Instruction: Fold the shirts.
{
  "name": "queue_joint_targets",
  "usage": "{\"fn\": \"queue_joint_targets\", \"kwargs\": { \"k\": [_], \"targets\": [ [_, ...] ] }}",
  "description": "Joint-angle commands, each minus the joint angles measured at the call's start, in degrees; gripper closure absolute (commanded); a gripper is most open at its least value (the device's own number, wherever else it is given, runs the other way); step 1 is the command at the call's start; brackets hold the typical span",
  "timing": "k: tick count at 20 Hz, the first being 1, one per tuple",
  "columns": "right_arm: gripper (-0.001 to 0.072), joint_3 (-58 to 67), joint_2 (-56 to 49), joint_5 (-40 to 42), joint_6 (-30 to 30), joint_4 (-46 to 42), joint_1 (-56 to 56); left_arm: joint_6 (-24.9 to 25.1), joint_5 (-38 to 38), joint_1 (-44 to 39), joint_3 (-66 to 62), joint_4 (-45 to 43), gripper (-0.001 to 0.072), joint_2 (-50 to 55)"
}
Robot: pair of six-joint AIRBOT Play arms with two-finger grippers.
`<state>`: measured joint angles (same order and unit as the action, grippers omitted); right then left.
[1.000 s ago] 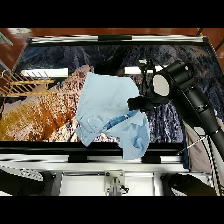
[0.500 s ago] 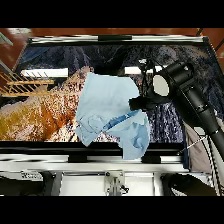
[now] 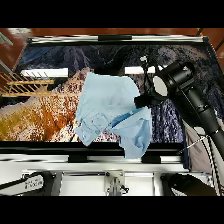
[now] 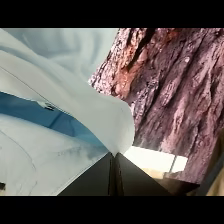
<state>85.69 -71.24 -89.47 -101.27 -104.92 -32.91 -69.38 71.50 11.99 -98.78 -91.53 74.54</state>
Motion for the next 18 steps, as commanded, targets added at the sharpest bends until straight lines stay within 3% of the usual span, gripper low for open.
{"fn": "queue_joint_targets", "kwargs": {
  "k": [1,3,5,8,11,14,18],
  "targets": [
    [0.0647,0.1,0.0,1.0,2.9,-0.6,2.1,-0.8,9.8,-17.9,2.1,-1.0,0.0665,-6.6],
    [0.0646,0.1,0.0,1.9,4.2,-0.6,4.2,-2.3,14.9,-26.6,7.3,-6.5,0.0665,-10.8],
    [0.0646,0.1,0.0,3.1,6.5,-0.6,6.6,-5.8,17.9,-32.7,14.6,-6.4,0.0665,-16.6],
    [0.0647,0.1,0.0,6.1,8.0,-0.5,10.3,-6.0,22.2,-45.7,26.6,-6.5,0.0665,-25.9],
    [0.0647,0.1,0.0,7.8,9.4,-0.4,11.5,-9.8,28.5,-59.1,34.4,-9.1,0.0665,-30.3],
    [0.0646,0.1,0.3,8.0,9.6,1.1,11.5,-11.5,28.4,-66.2,37.3,-9.7,0.0665,-30.2],
    [0.0646,0.2,1.5,7.6,8.9,1.5,11.5,-12.1,20.8,-66.7,37.4,-11.5,0.0665,-28.2]
  ]
}}
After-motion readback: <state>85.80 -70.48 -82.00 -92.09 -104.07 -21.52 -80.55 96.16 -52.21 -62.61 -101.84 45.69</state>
